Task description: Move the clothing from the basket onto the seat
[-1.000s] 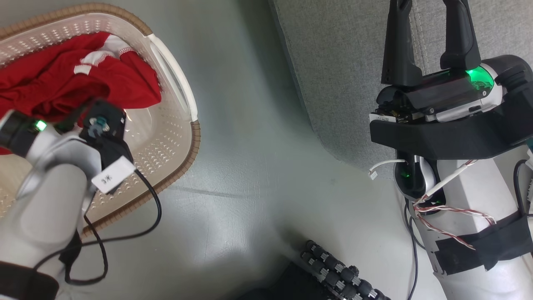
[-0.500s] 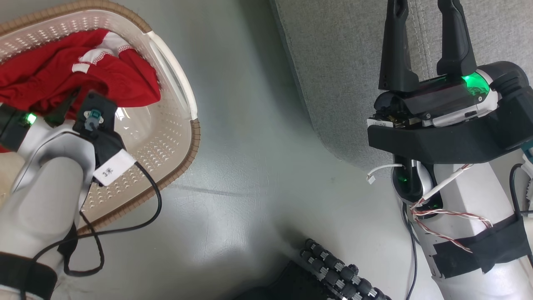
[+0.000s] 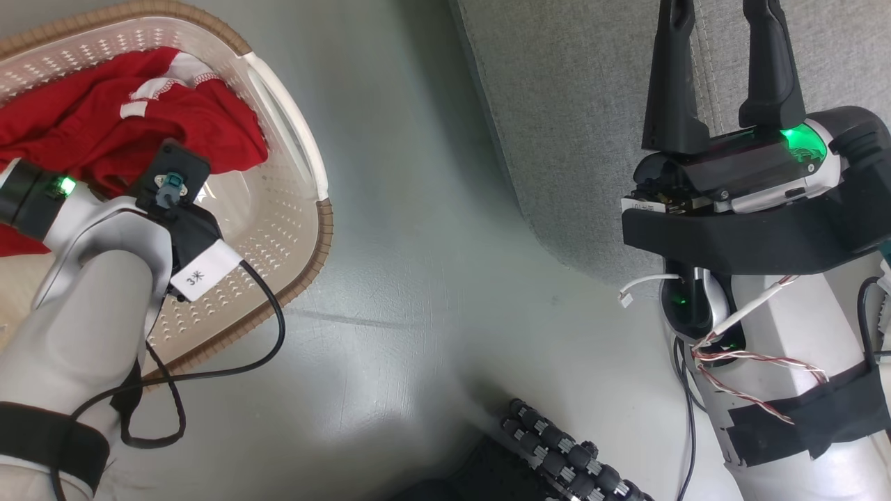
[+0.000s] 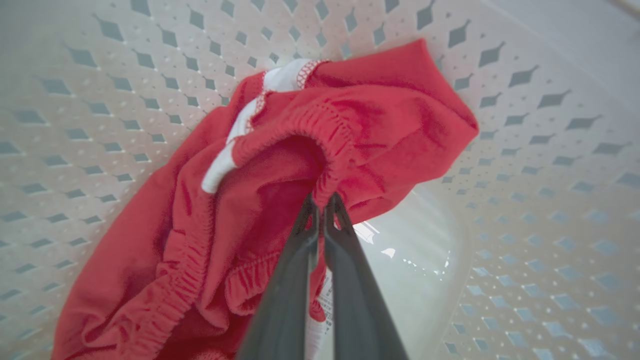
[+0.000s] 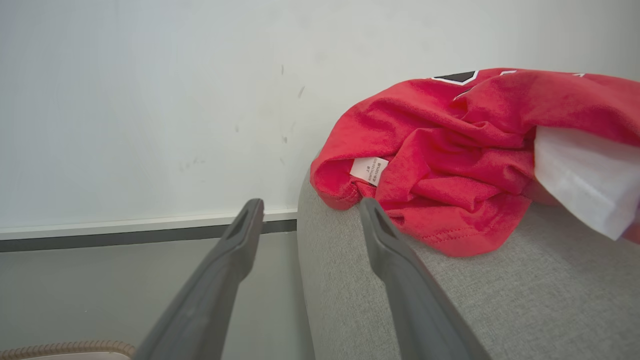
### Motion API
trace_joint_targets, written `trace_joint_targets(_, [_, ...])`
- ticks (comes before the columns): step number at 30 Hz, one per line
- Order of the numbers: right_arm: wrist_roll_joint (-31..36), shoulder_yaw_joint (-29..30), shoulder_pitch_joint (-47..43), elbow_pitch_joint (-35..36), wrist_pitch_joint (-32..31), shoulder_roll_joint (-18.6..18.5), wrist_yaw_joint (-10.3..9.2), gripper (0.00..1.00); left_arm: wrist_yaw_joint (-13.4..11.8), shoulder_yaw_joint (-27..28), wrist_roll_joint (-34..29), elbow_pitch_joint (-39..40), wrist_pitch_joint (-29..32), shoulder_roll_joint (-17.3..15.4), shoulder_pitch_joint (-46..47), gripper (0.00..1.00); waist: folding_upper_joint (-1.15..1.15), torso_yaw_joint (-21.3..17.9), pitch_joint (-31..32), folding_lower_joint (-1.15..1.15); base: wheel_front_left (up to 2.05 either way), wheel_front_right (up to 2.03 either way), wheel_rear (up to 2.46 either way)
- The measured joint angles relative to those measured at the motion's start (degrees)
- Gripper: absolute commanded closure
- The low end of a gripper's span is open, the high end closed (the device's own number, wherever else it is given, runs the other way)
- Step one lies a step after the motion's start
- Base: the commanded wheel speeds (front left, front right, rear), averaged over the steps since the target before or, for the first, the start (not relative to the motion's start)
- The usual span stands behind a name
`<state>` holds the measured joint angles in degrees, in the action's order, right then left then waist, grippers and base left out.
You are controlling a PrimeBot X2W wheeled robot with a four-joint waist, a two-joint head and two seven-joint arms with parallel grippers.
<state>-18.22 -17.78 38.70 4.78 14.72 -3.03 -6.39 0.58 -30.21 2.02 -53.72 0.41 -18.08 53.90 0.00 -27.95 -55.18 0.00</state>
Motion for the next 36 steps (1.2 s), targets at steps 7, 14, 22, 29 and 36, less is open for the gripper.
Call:
trace_joint_targets(7, [-0.6,-1.3,0.0,-2.1,0.0,0.1,0.12,0.0,0.5,2.2,2.1,0.2,-4.5,0.1,-0.6,1.0,0.0,-0.3,0.5,0.0,0.0,0.0,0.0])
trace_joint_targets(14, [-0.6,-0.7,-0.6,-4.6,0.0,0.1,0.2,0.0,0.5,3.6,5.1,1.2,-10.2,2.7,-4.6,1.0,0.0,0.5,2.4,0.0,0.0,0.0,0.0])
trace_joint_targets(22, [0.0,0.5,-3.1,-8.9,0.0,-0.3,0.86,0.0,0.5,4.9,8.0,4.7,-14.4,5.6,-8.8,1.0,0.0,3.1,6.7,0.0,0.0,0.0,0.0])
trace_joint_targets(29, [0.2,1.3,-5.7,-12.2,0.0,-1.2,1.35,0.0,1.1,4.8,8.6,9.1,-14.7,7.9,-11.1,1.0,0.0,5.9,11.6,0.0,0.0,0.0,0.0])
trace_joint_targets(36, [0.4,2.0,-8.3,-15.4,0.0,-1.9,1.86,0.0,2.5,3.9,8.6,14.3,-14.7,9.2,-11.3,1.0,0.0,9.5,17.0,0.0,0.0,0.0,0.0])
